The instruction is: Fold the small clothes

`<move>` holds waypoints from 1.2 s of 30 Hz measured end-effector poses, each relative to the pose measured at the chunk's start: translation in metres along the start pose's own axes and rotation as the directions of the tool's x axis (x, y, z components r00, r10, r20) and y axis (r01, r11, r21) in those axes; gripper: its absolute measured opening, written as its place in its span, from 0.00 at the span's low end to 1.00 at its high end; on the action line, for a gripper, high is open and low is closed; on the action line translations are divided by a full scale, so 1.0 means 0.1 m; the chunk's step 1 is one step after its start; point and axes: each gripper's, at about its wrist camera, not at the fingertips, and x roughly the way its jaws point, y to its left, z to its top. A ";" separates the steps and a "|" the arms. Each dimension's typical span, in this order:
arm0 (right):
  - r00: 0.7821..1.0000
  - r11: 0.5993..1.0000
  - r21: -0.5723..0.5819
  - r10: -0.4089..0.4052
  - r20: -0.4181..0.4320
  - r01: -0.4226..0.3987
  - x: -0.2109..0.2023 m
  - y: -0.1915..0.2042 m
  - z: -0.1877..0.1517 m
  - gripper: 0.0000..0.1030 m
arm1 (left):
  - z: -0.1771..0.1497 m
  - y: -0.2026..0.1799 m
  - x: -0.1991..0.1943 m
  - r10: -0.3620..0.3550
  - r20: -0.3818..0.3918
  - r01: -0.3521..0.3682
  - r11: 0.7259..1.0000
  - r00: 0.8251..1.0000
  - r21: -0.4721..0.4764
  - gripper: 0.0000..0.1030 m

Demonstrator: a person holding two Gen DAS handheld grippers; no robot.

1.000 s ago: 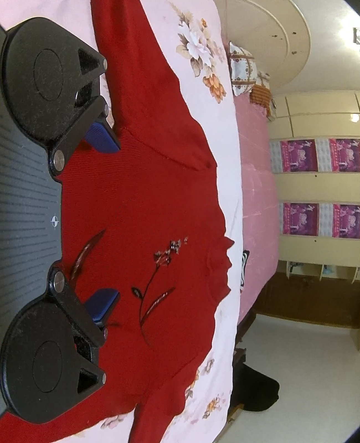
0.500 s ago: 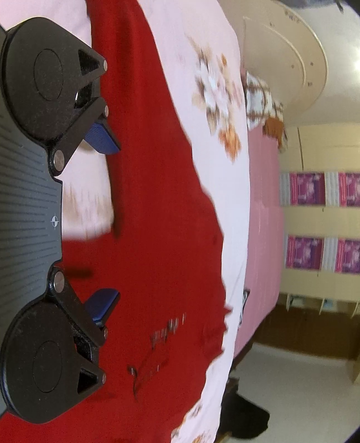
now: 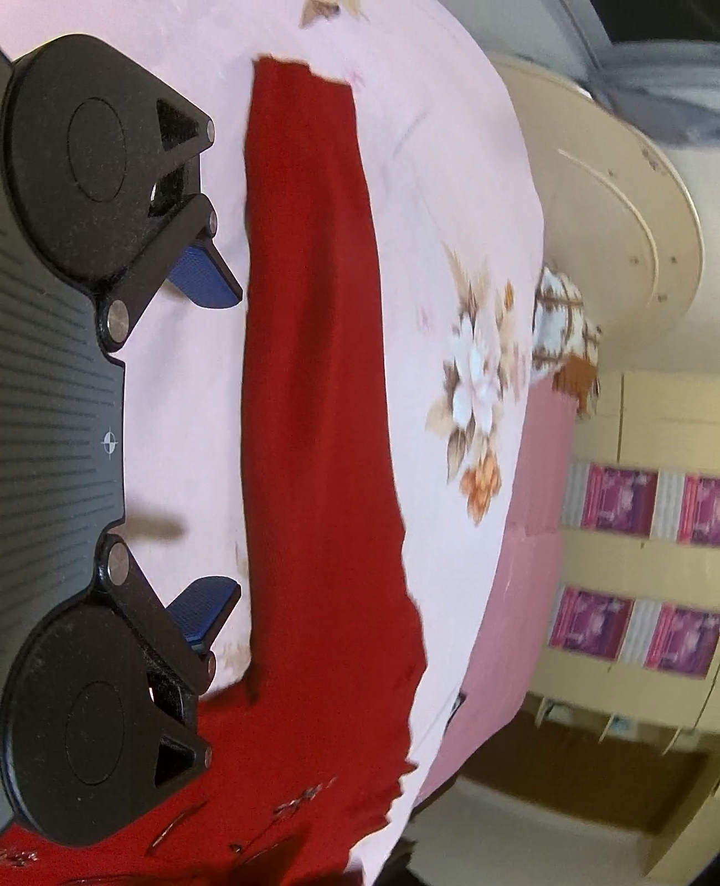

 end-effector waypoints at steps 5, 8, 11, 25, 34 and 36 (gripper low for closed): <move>0.986 0.989 -0.087 0.104 -0.131 -0.116 0.50 0.76 -0.24 0.05 | 0.01 0.12 -0.01 -0.014 0.006 0.014 0.999 1.000 -0.034 1.00; 0.971 0.983 -0.111 0.120 -0.207 -0.145 0.65 0.88 -0.43 0.19 | 0.03 0.05 -0.02 -0.029 0.031 0.030 0.999 0.999 -0.037 0.99; 0.982 0.981 -0.130 0.129 -0.137 -0.147 0.31 0.86 -0.40 0.40 | 0.06 -0.17 -0.04 -0.120 0.050 0.122 0.991 0.992 -0.047 0.93; 0.999 0.995 0.096 -0.016 -0.035 0.019 -0.74 -0.37 -0.45 0.40 | 0.11 -1.51 0.80 -0.433 -0.144 0.417 0.900 0.890 -0.127 0.62; 0.998 0.958 0.280 -0.056 -0.039 0.065 -0.75 -1.00 -0.60 0.41 | 0.30 -1.44 0.56 -0.410 0.006 0.410 0.910 0.912 -0.070 0.05; 0.999 0.923 0.384 -0.021 -0.031 0.031 -0.71 -1.20 -0.59 0.42 | 0.30 -1.37 0.62 -0.394 -0.005 0.393 0.917 0.919 -0.064 0.05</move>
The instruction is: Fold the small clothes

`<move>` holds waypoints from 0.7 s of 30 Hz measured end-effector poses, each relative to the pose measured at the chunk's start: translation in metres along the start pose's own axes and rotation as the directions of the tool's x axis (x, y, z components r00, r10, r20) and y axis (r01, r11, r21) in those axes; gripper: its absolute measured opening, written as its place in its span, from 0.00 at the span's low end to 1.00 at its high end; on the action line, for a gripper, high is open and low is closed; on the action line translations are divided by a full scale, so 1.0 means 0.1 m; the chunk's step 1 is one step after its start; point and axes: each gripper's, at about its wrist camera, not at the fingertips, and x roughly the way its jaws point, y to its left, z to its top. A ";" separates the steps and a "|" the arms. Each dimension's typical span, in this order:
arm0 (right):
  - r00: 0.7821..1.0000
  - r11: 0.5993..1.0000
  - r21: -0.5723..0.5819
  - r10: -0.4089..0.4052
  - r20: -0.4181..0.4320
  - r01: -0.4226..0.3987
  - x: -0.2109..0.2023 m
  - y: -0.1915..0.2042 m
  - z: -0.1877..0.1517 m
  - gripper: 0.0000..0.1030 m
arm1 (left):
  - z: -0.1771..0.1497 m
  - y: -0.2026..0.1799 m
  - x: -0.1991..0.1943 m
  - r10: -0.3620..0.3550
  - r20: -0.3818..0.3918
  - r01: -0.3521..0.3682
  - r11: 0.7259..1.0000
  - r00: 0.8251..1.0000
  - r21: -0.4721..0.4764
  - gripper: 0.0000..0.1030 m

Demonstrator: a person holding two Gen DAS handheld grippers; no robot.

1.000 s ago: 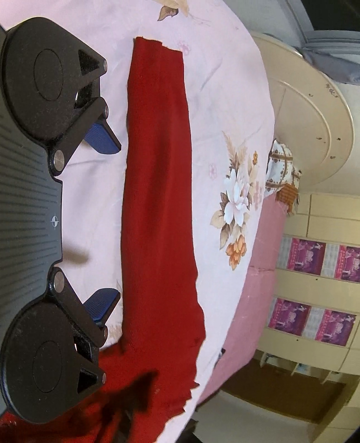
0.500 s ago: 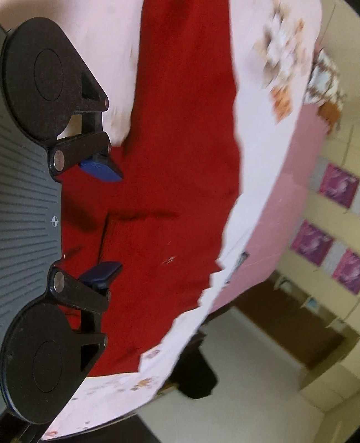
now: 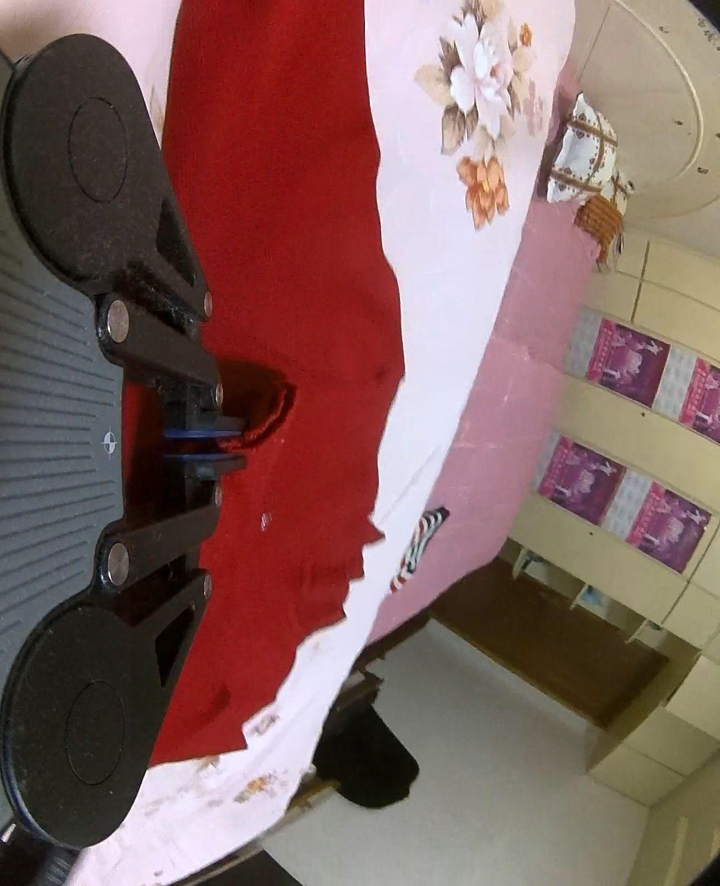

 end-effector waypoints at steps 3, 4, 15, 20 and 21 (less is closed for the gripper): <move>0.997 0.983 0.169 0.077 -0.005 -0.075 0.09 -0.29 0.10 0.43 | -0.04 0.13 0.02 0.020 -0.016 -0.021 1.000 1.000 -0.021 0.05; 0.994 0.972 0.213 0.107 -0.008 -0.103 0.13 -0.36 0.13 0.44 | -0.06 0.17 0.02 0.024 -0.020 -0.025 0.999 0.999 -0.026 0.05; 0.978 0.870 0.450 0.204 0.044 -0.202 0.38 -0.69 0.27 0.07 | -0.15 0.22 -0.07 0.061 0.013 -0.061 0.998 0.998 -0.022 0.05; 0.993 0.933 0.348 0.115 -0.040 -0.095 0.46 -0.67 0.25 0.06 | -0.31 0.22 0.02 0.100 -0.022 -0.100 0.995 0.995 -0.004 0.05; 0.994 0.942 0.324 0.104 -0.043 -0.085 0.44 -0.63 0.28 0.07 | -0.31 0.23 0.01 0.097 -0.021 -0.097 0.995 0.995 -0.013 0.05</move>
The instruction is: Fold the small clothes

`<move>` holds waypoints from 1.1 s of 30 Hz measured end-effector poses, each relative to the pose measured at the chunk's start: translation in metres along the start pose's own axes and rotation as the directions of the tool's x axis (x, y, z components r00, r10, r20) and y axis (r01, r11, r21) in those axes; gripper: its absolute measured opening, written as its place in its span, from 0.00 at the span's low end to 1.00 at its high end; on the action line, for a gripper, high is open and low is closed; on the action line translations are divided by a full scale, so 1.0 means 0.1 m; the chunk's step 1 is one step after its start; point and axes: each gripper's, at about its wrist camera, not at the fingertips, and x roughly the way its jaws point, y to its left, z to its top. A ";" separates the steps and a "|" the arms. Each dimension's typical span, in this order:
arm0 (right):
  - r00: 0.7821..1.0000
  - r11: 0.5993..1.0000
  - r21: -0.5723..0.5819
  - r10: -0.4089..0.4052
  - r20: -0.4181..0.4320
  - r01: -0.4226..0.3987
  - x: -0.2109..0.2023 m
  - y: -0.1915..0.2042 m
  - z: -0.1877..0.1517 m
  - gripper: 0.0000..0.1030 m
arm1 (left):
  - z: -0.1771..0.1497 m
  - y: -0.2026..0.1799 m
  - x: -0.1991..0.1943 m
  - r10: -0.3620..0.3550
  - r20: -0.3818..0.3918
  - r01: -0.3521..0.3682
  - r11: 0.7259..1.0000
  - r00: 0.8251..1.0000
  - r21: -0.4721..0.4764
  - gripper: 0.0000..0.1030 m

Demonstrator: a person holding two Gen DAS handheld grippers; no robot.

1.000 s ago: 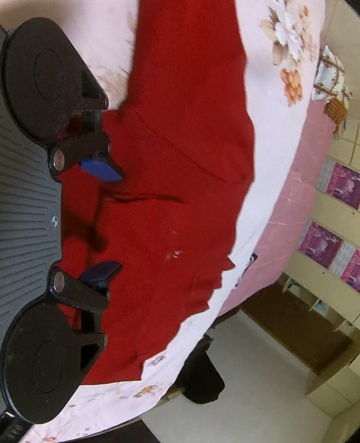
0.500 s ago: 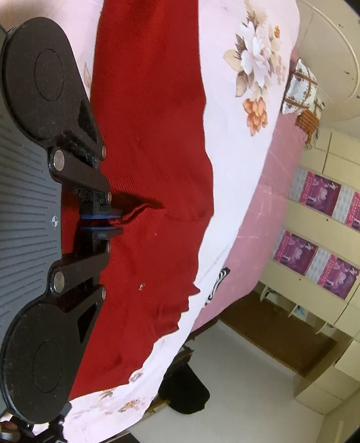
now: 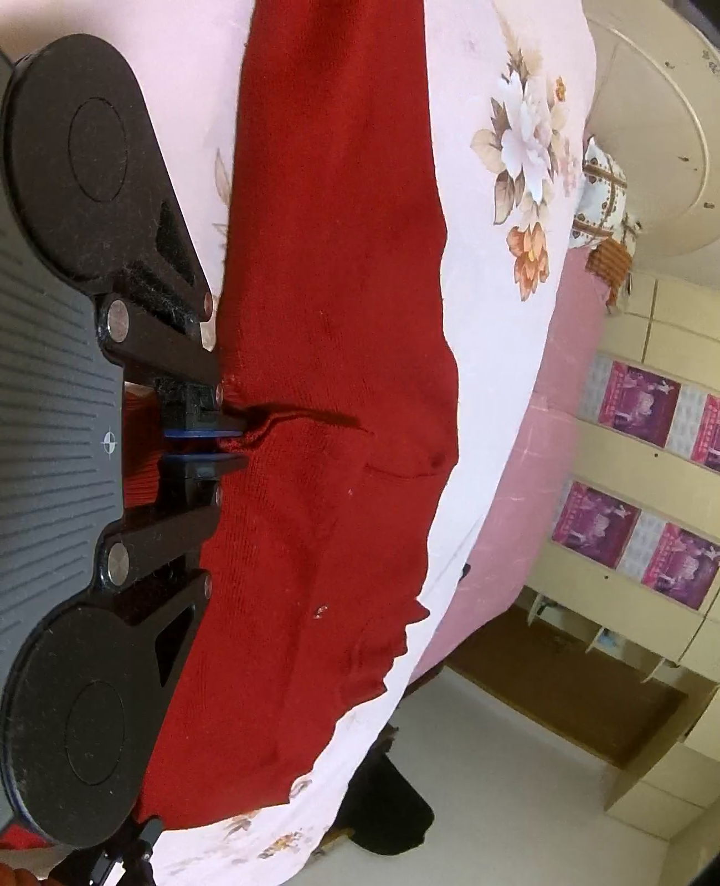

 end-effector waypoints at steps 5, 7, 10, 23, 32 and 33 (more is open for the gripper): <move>0.999 0.980 -0.199 -0.012 0.040 0.020 -0.23 0.27 0.08 0.40 | 0.05 0.01 -0.28 0.048 0.082 -0.051 0.998 0.996 0.030 0.05; 0.994 0.956 -0.288 -0.020 0.104 0.050 -0.27 0.39 0.21 0.42 | 0.15 -0.05 -0.28 0.033 0.095 -0.041 0.996 0.995 0.083 0.05; 0.992 0.960 -0.278 -0.006 0.125 0.040 -0.08 0.38 0.56 0.42 | 0.31 -0.15 0.03 0.088 0.016 -0.090 0.983 0.996 0.157 0.49; 0.999 0.944 -0.330 -0.028 -0.025 0.018 0.74 0.27 1.08 0.07 | 0.23 -0.17 0.25 0.103 0.140 -0.131 0.970 0.985 0.204 0.08; 0.985 0.845 -0.508 -0.157 0.066 0.169 0.65 0.55 0.91 0.29 | 0.18 -0.21 0.04 0.137 0.238 -0.193 0.953 0.962 0.235 0.28; 0.983 0.827 -0.531 -0.155 0.100 0.185 0.54 0.62 0.86 0.31 | 0.17 -0.24 -0.09 0.152 0.297 -0.227 0.945 0.943 0.236 0.36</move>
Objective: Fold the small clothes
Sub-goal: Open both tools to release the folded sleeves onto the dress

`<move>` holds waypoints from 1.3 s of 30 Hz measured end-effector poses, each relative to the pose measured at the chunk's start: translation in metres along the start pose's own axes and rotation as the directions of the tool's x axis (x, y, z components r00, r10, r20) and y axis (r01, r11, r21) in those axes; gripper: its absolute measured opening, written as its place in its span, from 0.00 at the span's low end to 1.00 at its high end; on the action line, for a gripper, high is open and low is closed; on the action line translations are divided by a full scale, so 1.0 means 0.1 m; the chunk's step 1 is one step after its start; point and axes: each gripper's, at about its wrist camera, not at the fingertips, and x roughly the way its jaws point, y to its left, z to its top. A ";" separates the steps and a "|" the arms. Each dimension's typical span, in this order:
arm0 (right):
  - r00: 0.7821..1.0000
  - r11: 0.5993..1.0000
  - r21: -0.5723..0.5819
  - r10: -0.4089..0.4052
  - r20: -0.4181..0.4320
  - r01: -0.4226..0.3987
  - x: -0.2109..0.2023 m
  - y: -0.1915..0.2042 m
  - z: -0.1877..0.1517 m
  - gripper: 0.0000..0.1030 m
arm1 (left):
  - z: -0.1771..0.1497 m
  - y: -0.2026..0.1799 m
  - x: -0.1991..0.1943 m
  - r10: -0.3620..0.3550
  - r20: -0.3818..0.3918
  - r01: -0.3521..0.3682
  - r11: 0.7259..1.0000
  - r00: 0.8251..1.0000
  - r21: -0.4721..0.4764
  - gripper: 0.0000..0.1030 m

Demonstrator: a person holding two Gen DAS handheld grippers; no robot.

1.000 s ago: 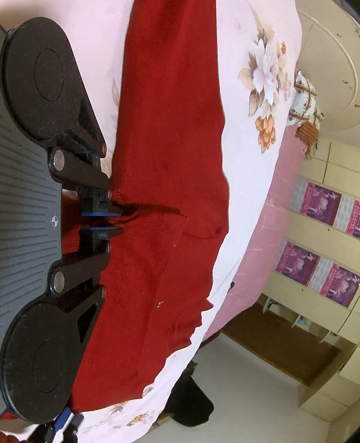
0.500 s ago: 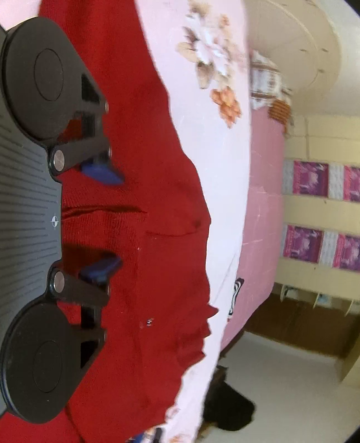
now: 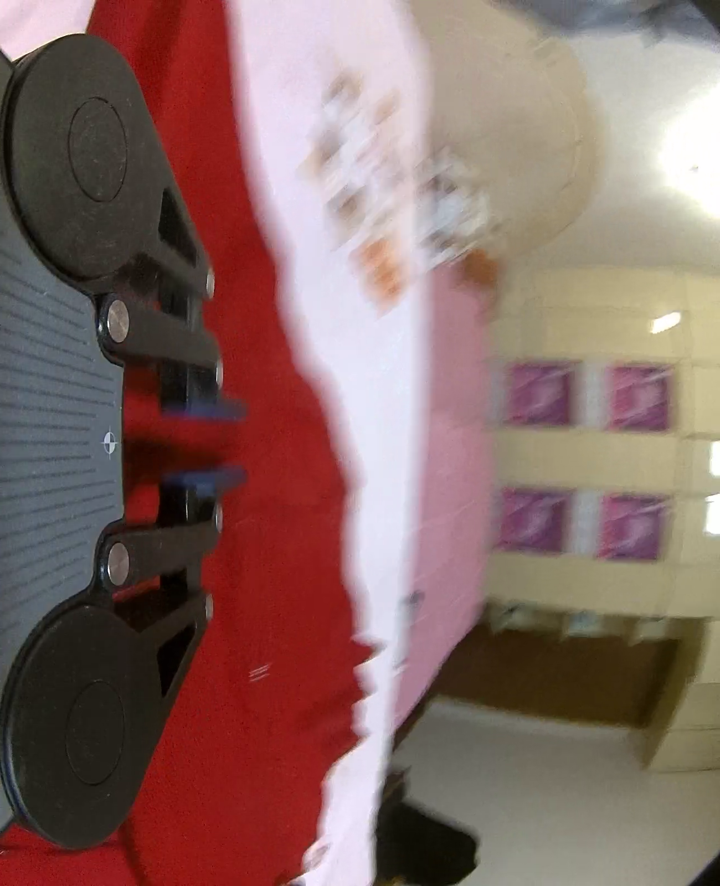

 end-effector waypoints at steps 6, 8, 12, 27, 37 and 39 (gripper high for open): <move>0.997 0.982 -0.177 0.076 0.021 -0.071 -0.47 0.48 -0.45 0.26 | -0.03 -0.58 -0.18 -0.186 -0.008 0.186 0.980 0.982 0.068 0.50; 0.998 0.964 -0.258 0.067 0.006 -0.063 -0.51 0.66 -0.62 0.23 | -0.12 -0.70 -0.11 -0.210 -0.062 0.214 0.974 0.976 0.069 0.50; 0.998 0.930 -0.364 -0.054 0.007 0.053 -0.49 0.74 -0.86 0.10 | -0.28 -0.57 -0.02 -0.194 -0.140 0.203 0.978 0.971 0.055 0.51; 0.999 0.967 -0.254 -0.008 0.040 0.018 -0.21 0.65 -0.22 0.24 | 0.15 -0.66 0.23 -0.231 -0.125 0.243 0.966 0.965 0.092 0.51; 0.999 0.932 -0.358 -0.053 0.004 0.050 0.11 0.63 -0.24 0.10 | -0.04 -0.55 0.26 -0.084 -0.122 0.097 0.990 0.989 0.106 0.74; 0.995 0.940 -0.325 -0.100 0.014 0.099 0.12 0.44 -0.13 0.17 | -0.08 -0.56 0.23 -0.083 -0.114 0.098 0.986 0.990 0.133 0.74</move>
